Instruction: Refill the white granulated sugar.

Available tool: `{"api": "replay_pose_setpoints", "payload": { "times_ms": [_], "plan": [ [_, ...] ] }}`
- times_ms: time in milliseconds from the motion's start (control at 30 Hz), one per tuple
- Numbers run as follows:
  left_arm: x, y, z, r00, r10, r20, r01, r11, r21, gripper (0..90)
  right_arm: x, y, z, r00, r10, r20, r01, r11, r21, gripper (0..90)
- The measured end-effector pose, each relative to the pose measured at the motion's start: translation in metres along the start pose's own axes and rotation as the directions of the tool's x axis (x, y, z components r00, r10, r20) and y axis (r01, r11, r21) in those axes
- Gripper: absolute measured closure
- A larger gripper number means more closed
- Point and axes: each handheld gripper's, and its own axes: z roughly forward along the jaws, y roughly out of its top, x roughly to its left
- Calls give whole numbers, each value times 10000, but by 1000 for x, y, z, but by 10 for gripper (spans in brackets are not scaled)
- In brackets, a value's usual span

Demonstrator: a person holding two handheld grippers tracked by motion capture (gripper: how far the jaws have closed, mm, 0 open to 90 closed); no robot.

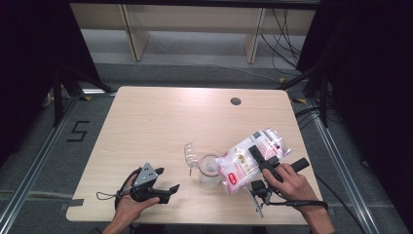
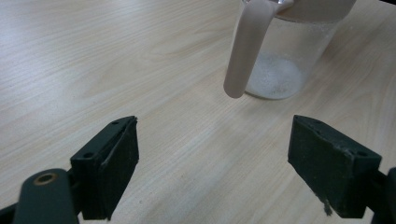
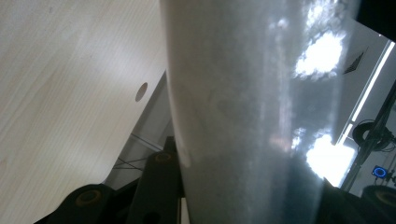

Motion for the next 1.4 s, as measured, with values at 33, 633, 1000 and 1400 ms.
{"api": "replay_pose_setpoints", "payload": {
  "times_ms": [33, 633, 1000, 1400],
  "plan": [
    [0, 0, 0, 10000, -20, 4, 20, 10000, -14, 160, 0, 0, 0, 10000, 5, 19, -5, 10000, -5, 714],
    [1, 0, -1, 10000, 32, -67, -32, 10000, 23, 160, -2, -1, -1, 10000, -79, 56, 80, 10000, -42, 716],
    [1, 0, -1, 10000, 17, -72, -17, 10000, 1, 160, -3, -1, -2, 10000, 25, 64, -25, 10000, 23, 717],
    [0, 0, 0, 10000, -22, -28, 22, 10000, 5, 160, -4, -1, -3, 9999, 24, 137, -23, 10000, -38, 717]
  ]
}}
